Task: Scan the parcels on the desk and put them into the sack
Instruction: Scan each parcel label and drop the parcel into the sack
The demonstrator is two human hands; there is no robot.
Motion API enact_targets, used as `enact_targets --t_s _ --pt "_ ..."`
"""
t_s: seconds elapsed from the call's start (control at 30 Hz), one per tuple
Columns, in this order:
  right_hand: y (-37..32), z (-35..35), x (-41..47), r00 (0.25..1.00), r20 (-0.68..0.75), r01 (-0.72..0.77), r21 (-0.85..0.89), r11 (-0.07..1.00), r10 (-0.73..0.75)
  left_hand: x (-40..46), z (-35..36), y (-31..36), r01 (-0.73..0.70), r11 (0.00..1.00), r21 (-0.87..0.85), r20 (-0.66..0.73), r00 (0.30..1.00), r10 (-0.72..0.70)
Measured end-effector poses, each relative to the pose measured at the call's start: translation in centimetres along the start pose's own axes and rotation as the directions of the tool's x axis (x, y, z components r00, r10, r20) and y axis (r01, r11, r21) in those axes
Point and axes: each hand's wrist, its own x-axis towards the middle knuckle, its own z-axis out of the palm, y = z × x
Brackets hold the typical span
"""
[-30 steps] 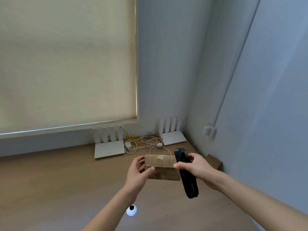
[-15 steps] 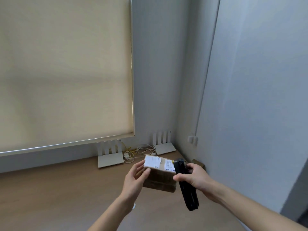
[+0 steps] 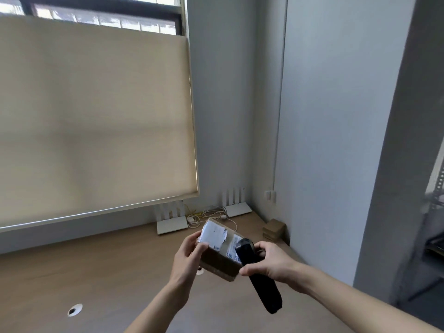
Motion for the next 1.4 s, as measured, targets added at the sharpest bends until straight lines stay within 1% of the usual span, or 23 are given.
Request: enact_targets --t_s 0.1,0.23,0.4,0.53,0.63,0.73,0.93,1.13,1.4 --pt "-1.6 1.4 -1.9 0.999 0.025 0.029 -0.029 0.999 -0.028 -2.0 -2.1 1.5 -0.018 1.0 -0.018 0.022 1.0 0.019" --pt "-4.0 4.1 -3.3 0.997 0.042 0.066 -0.088 0.994 -0.062 -4.1 -5.8 3.6 -0.014 1.0 -0.012 0.002 1.0 0.014" --pt "-7.7 7.7 -4.4 0.991 0.064 0.131 -0.26 0.957 -0.118 -5.8 -11.6 5.5 -0.013 0.998 0.057 -0.058 0.998 0.017" --pt "-10.7 10.0 -5.5 0.978 0.06 0.202 -0.494 0.846 -0.199 -7.1 -16.7 6.6 -0.049 0.992 0.113 -0.111 0.992 0.062" --pt "-12.1 11.8 -6.1 0.979 0.063 0.192 -0.626 0.756 -0.196 -8.5 -19.6 7.3 -0.059 0.988 0.143 -0.146 0.986 0.079" --pt "-13.3 13.2 -6.6 0.981 0.057 0.169 -0.71 0.683 -0.184 -9.4 -21.8 7.8 -0.069 0.986 0.154 -0.171 0.981 0.095" --pt "-14.9 15.5 -7.6 0.985 0.022 0.12 -0.793 0.597 -0.169 -10.4 -24.5 8.4 -0.058 0.985 0.165 -0.221 0.971 0.095" --pt "-15.8 16.2 -7.8 0.981 0.026 0.139 -0.793 0.594 -0.195 -10.9 -25.5 8.8 -0.057 0.983 0.174 -0.242 0.965 0.099" --pt "-16.1 16.6 -7.6 0.971 0.074 0.196 -0.785 0.587 -0.226 -11.4 -25.4 8.8 -0.059 0.988 0.144 -0.266 0.959 0.096"
